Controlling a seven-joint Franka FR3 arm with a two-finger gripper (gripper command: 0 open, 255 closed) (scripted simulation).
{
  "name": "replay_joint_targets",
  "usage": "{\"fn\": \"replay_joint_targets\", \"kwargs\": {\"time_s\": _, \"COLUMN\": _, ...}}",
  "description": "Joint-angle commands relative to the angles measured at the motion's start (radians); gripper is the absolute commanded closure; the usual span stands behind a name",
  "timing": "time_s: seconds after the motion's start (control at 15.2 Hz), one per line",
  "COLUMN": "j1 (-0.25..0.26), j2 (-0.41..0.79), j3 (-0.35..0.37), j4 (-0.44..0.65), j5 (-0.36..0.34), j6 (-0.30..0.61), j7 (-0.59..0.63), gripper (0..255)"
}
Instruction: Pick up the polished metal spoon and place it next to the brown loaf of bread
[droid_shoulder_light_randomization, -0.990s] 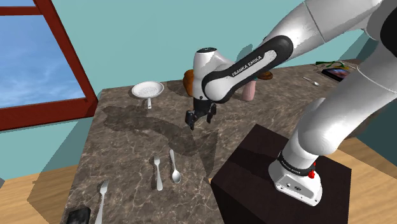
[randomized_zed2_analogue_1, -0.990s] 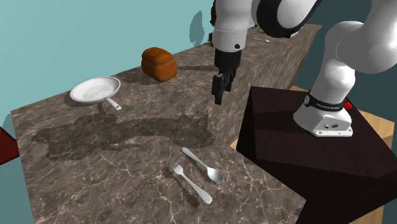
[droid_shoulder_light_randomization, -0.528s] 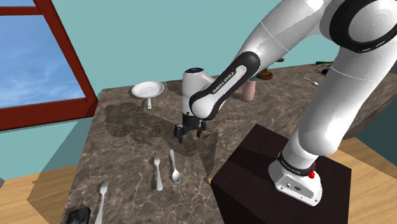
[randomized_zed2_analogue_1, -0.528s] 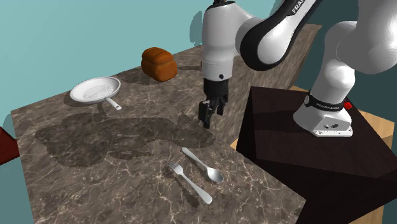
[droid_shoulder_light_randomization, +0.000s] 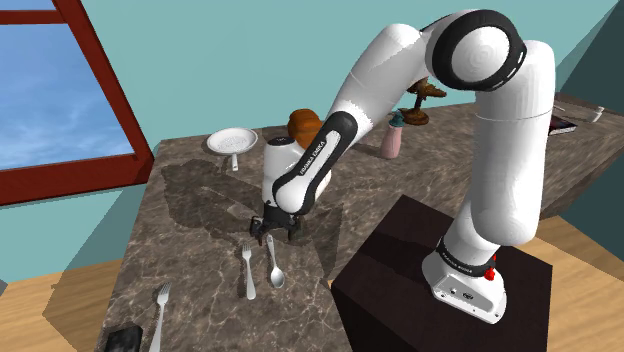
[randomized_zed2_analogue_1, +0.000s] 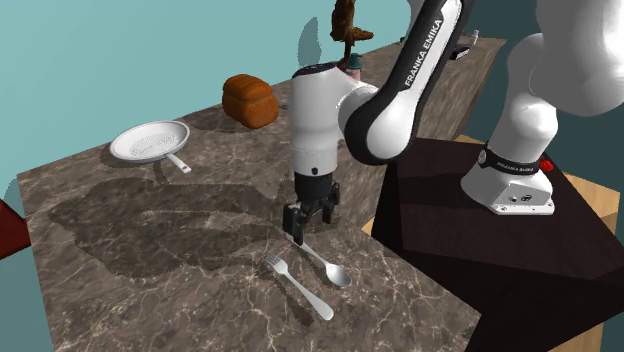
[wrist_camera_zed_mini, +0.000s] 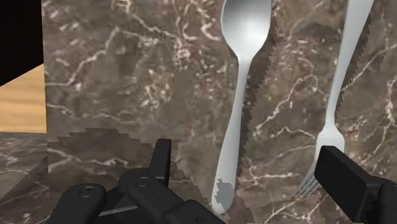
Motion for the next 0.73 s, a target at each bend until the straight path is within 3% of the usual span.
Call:
{"fn": "replay_joint_targets", "kwargs": {"time_s": 0.0, "j1": 0.014, "j2": 0.054, "j3": -0.005, "j4": 0.021, "j5": 0.001, "j6": 0.036, "j7": 0.019, "gripper": 0}}
{"fn": "replay_joint_targets", "kwargs": {"time_s": 0.66, "j1": 0.044, "j2": 0.148, "j3": -0.024, "j4": 0.047, "j5": -0.018, "j6": 0.105, "j7": 0.031, "gripper": 0}}
